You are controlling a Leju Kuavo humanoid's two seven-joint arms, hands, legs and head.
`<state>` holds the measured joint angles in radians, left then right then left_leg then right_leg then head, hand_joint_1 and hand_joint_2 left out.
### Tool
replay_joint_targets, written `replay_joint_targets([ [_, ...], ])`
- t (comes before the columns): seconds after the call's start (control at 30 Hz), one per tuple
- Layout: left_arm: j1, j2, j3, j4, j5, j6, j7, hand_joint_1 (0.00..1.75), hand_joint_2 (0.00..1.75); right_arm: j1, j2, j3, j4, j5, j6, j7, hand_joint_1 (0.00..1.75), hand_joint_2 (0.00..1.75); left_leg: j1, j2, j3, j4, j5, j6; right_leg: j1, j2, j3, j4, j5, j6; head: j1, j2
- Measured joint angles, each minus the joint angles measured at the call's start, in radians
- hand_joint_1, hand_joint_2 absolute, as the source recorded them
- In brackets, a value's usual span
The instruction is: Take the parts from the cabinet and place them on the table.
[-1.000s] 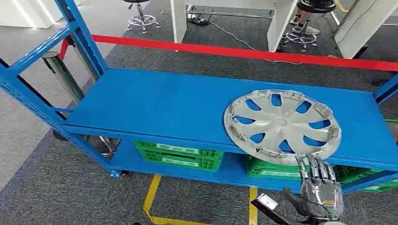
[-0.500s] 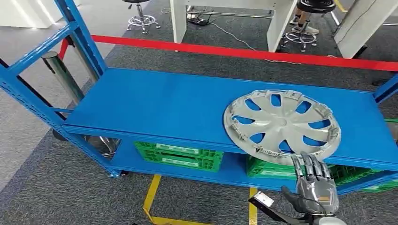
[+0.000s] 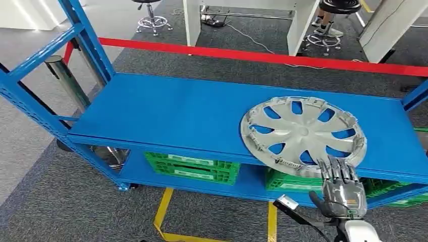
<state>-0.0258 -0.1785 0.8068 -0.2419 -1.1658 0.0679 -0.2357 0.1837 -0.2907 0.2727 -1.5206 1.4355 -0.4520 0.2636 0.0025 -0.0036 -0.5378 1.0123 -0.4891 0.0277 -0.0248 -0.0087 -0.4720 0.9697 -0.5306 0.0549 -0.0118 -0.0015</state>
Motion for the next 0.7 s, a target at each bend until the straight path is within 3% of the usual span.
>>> replay_joint_targets([
  [0.7,0.016,0.01,0.015,0.0,-0.001,-0.006,0.011,0.0,0.0,-0.025,0.028,-0.038,0.021,0.035,0.01,-0.016,0.0,1.75,0.0,0.0,0.0,0.0,0.0,0.0,0.0,0.0,0.0,0.0,0.0,0.0,0.0,0.0],
])
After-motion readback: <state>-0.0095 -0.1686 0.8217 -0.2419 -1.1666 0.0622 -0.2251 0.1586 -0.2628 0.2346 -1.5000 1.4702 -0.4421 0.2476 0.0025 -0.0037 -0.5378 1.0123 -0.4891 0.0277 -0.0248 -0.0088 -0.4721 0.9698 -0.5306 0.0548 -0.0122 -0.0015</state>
